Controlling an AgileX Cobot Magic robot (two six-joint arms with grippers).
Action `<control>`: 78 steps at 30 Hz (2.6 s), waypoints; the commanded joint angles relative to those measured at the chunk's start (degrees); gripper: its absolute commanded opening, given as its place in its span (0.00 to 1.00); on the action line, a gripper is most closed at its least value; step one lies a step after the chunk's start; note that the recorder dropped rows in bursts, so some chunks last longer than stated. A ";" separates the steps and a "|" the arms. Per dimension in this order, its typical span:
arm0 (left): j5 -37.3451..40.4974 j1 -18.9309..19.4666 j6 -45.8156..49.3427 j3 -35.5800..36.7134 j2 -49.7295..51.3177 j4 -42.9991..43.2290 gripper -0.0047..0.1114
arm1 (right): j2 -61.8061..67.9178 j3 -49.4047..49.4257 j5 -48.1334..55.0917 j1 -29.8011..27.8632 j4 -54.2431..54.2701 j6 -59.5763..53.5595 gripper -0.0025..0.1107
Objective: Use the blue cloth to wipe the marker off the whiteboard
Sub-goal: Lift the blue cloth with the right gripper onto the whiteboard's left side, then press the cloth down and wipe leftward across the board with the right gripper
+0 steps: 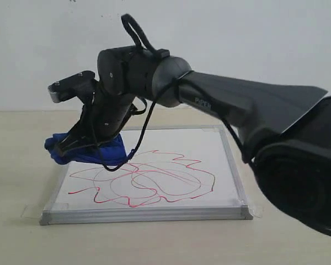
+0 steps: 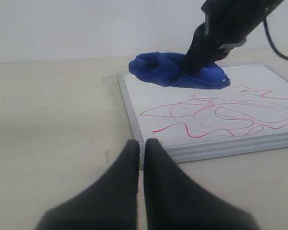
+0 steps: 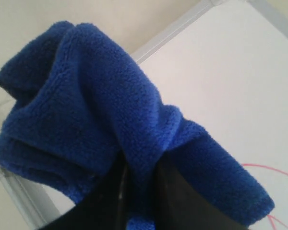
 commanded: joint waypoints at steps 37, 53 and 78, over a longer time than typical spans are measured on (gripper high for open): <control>-0.20 -0.39 0.26 0.18 -0.19 -0.67 0.07 | 11.37 -5.08 9.68 3.16 3.84 -7.78 0.02; -0.20 -0.39 0.26 0.18 -0.19 -0.67 0.07 | 11.41 -5.08 7.46 -5.30 -4.26 11.85 0.02; -0.20 -0.39 0.26 0.18 -0.19 -0.67 0.07 | 11.52 -5.08 -2.93 5.35 6.62 -3.70 0.02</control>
